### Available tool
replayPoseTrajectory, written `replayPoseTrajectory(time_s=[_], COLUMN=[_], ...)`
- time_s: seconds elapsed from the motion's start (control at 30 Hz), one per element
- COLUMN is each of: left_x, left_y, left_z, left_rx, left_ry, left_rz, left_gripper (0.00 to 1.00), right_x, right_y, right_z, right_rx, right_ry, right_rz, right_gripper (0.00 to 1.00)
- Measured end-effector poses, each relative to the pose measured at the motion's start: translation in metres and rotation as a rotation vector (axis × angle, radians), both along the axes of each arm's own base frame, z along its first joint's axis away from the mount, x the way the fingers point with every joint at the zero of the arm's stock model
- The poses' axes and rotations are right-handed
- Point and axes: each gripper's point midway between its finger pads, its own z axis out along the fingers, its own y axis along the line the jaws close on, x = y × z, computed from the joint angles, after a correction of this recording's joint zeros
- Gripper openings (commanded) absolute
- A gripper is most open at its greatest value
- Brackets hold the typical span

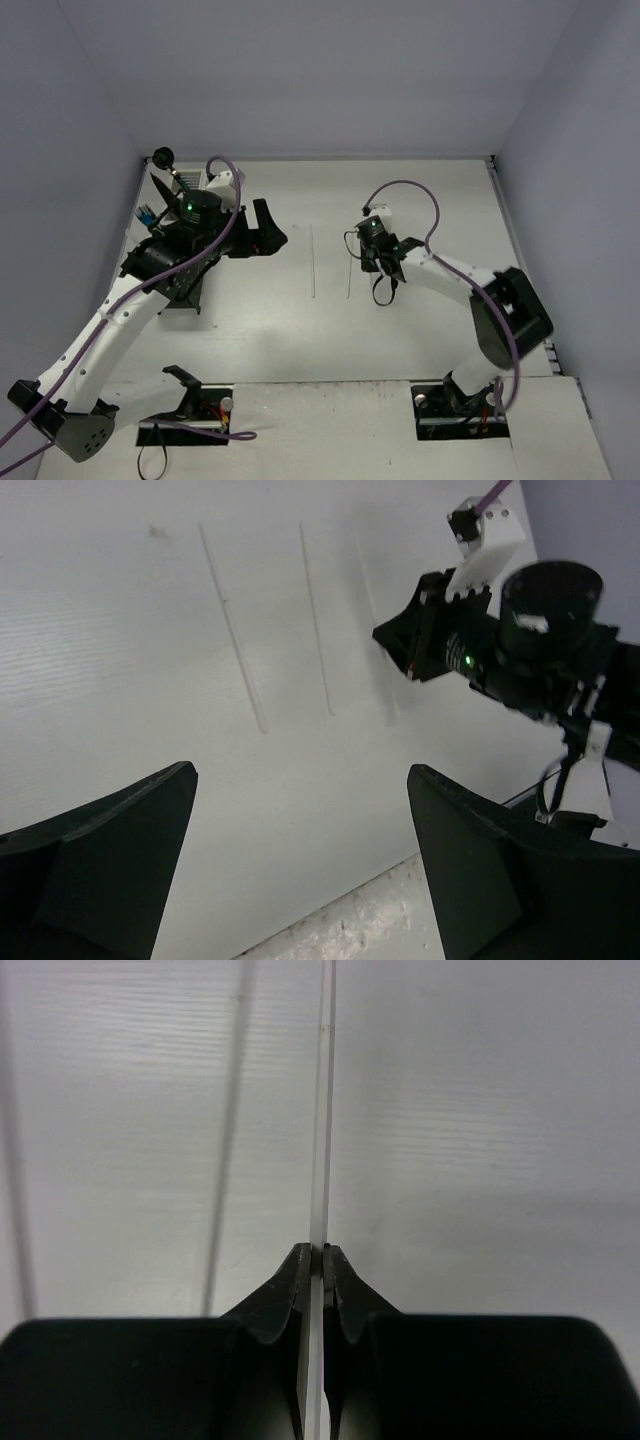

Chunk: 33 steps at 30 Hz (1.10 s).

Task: Sort the eating utensils into containers

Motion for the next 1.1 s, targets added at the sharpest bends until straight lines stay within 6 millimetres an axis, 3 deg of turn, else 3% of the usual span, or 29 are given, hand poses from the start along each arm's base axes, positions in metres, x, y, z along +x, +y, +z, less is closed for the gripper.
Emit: replayPoseTrajectory(time_s=[0.07, 0.2, 0.3, 0.37, 0.47, 0.67, 0.8, 1.03, 1.1], left_x=[0.004, 0.01, 0.015, 0.016, 0.017, 0.021, 0.027, 0.033, 0.034], left_y=[-0.009, -0.027, -0.042, -0.051, -0.063, -0.076, -0.08, -0.077, -0.078], left_z=[0.003, 0.012, 0.019, 0.021, 0.024, 0.03, 0.031, 0.014, 0.013], left_rx=[-0.026, -0.087, -0.128, -0.147, -0.168, -0.201, -0.212, -0.19, -0.203], left_ry=[-0.01, -0.029, -0.047, -0.054, -0.065, -0.087, -0.098, -0.078, -0.07], left_rz=[-0.01, -0.036, -0.056, -0.068, -0.08, -0.073, -0.044, 0.025, 0.037], left_gripper=[0.84, 0.84, 0.84, 0.84, 0.84, 0.74, 0.54, 0.02, 0.0], right_x=[-0.011, -0.04, -0.06, -0.069, -0.079, -0.096, -0.099, -0.102, -0.102], right_y=[0.021, 0.076, 0.094, 0.1, 0.11, 0.127, 0.133, 0.141, 0.143], right_z=[0.035, 0.125, 0.178, 0.2, 0.208, 0.204, 0.205, 0.216, 0.217], right_rx=[0.021, 0.171, 0.285, 0.334, 0.369, 0.397, 0.415, 0.465, 0.473], right_ry=[-0.078, -0.296, -0.419, -0.471, -0.485, -0.454, -0.452, -0.475, -0.476], right_rz=[0.115, 0.38, 0.51, 0.567, 0.631, 0.724, 0.748, 0.764, 0.768], right_gripper=[0.0, 0.0, 0.0, 0.0, 0.0, 0.0, 0.0, 0.0, 0.07])
